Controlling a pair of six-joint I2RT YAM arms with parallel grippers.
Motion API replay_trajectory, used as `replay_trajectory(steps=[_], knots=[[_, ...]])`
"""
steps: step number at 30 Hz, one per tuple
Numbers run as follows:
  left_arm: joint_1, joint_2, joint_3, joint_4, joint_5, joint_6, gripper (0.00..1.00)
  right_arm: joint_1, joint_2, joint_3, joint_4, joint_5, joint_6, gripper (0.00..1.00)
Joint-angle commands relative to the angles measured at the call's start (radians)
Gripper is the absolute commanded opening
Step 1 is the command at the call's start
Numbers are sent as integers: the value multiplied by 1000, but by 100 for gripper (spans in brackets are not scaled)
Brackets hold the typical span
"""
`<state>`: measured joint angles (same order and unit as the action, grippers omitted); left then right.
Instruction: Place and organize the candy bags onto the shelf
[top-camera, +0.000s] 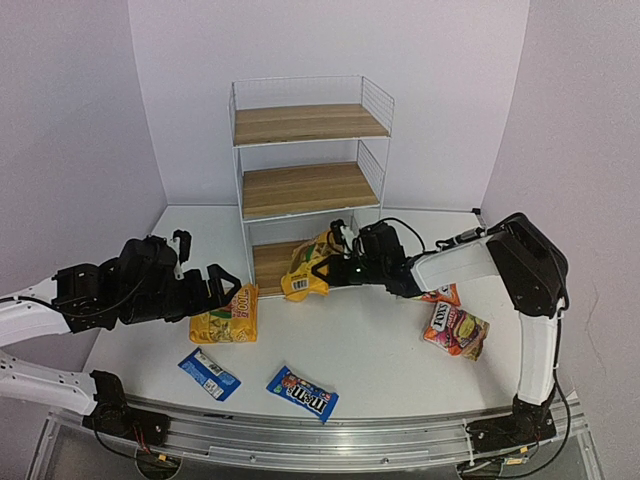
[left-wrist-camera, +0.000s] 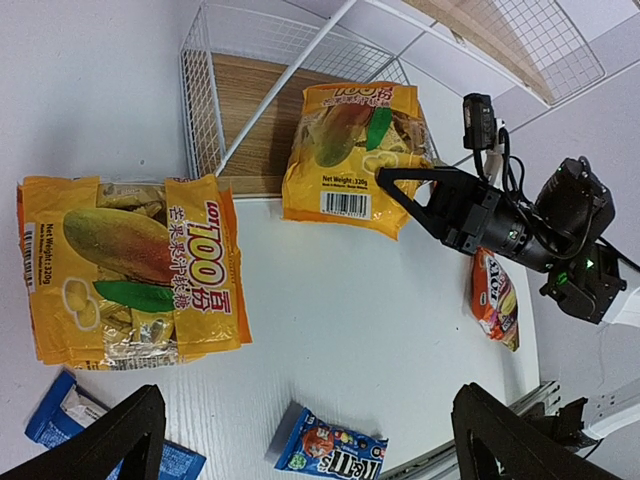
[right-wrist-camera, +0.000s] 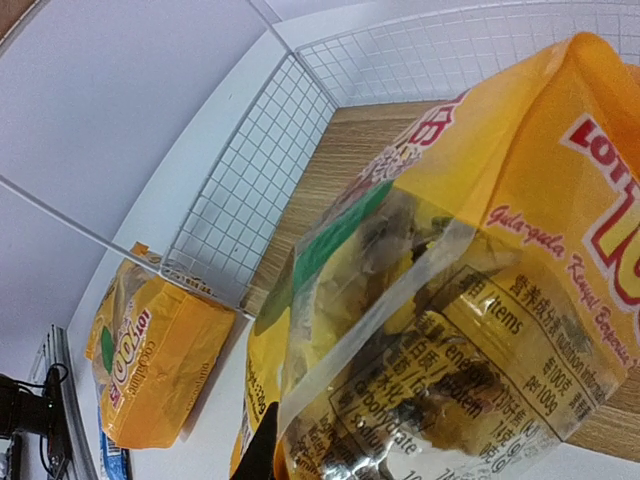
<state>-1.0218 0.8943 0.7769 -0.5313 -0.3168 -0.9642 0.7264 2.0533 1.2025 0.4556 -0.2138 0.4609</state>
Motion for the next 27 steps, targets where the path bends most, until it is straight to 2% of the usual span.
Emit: replay_trajectory(steps=[1,10,19,23,27], knots=[[0,3,10,28,2,18,100,-22,-31,-26,12,69,-1,20],[0,5,7,28,21,15,100,-22,-53,5,-217,289,-15,23],[0,-4,-7,34,28,9,100,-20,-35,55,-264,372,-49,26],[0,-3,-8,33,28,7,100,-16,-55,60,-297,416,-72,36],[0,-3,-4,31,29,8,100,1,-95,44,-327,398,-99,53]])
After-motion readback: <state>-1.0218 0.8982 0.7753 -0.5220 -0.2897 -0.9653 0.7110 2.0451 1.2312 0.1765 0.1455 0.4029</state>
